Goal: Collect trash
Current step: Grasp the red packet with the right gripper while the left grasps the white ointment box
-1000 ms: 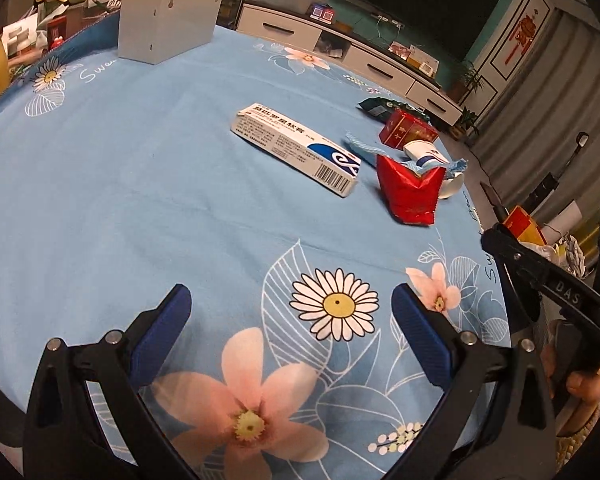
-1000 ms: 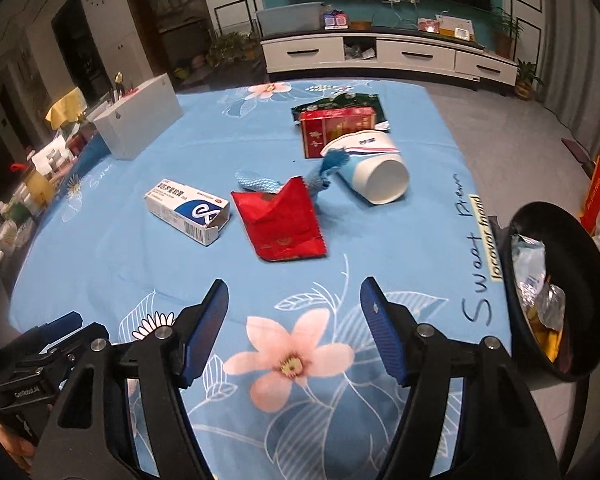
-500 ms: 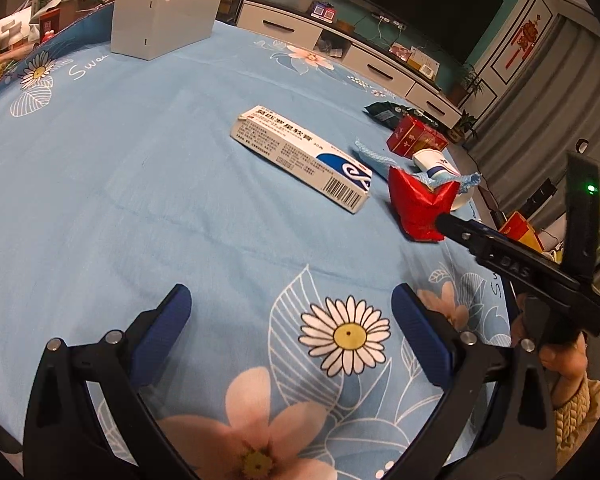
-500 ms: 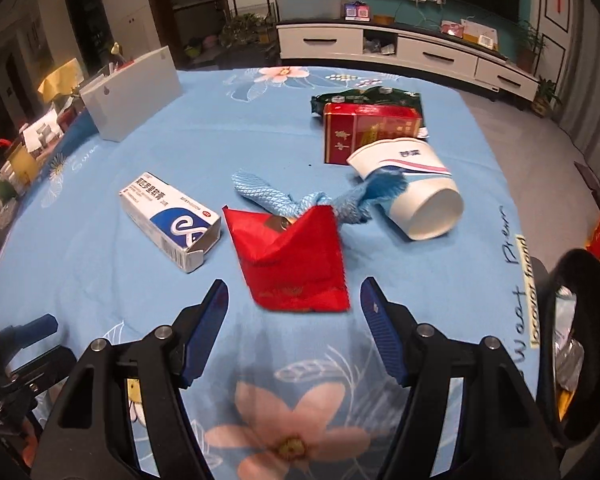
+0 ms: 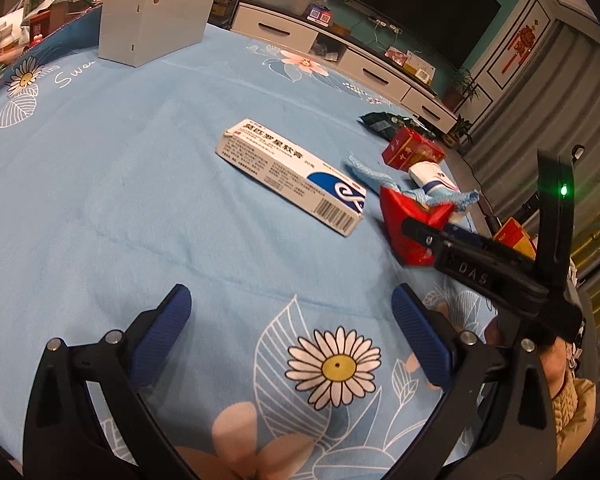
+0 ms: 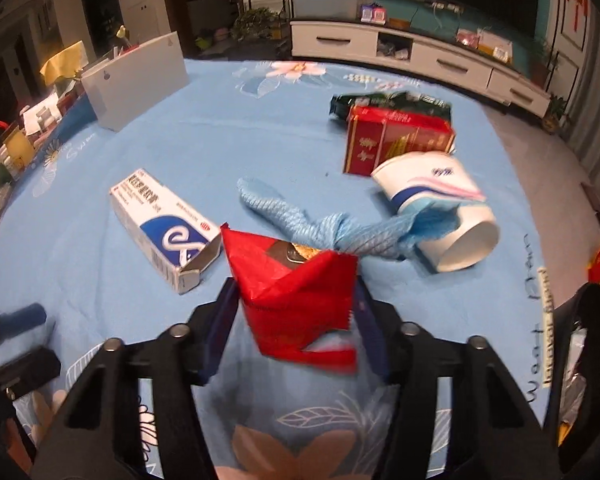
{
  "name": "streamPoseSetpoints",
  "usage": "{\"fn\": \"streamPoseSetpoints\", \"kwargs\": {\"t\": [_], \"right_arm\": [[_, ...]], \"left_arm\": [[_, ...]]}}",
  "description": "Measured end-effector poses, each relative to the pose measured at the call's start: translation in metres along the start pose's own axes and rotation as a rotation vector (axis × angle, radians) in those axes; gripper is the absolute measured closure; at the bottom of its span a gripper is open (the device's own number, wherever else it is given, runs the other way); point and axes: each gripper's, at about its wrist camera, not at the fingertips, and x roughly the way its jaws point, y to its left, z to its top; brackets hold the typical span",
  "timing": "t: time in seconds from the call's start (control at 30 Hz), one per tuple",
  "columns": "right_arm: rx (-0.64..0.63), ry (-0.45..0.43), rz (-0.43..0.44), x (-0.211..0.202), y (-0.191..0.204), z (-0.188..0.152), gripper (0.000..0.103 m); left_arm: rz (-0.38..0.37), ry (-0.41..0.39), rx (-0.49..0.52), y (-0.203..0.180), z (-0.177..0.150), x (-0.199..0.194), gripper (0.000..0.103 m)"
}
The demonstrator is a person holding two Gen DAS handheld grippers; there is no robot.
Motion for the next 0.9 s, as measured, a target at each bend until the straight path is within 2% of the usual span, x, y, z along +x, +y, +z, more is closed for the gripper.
{"fn": "streamPoseSetpoints", "kwargs": {"t": [0.07,0.1,0.2,0.4,0.57,0.67,0.83,0.9], "right_arm": [[-0.011,-0.009,0.0,-0.001,0.003,-0.002,0.059],[-0.021,-0.015,0.008,-0.002,0.004,-0.003,0.066],[-0.038,-0.018,0.023,-0.005,0.008,-0.006,0.074],[0.009,-0.09,0.088,-0.039,-0.001,-0.018,0.074],[0.081,-0.138,0.112,-0.068,-0.028,-0.028,0.074],[0.109,-0.156,0.13,-0.076,-0.04,-0.032,0.074],[0.129,-0.183,0.147,-0.084,-0.055,-0.04,0.074],[0.141,-0.181,0.155,-0.083,-0.06,-0.043,0.074]], "left_arm": [[0.003,-0.001,-0.004,0.0,0.002,0.001,0.003],[0.004,-0.001,-0.005,-0.001,0.003,0.002,0.003],[0.005,0.005,-0.016,-0.001,0.006,0.006,0.003],[-0.008,0.007,-0.061,-0.008,0.023,0.016,0.003],[0.011,0.024,-0.114,-0.025,0.048,0.037,0.003],[0.068,0.017,-0.118,-0.041,0.062,0.053,0.003],[0.248,0.02,-0.142,-0.06,0.081,0.09,0.005],[0.328,0.036,-0.142,-0.065,0.086,0.107,0.012]]}}
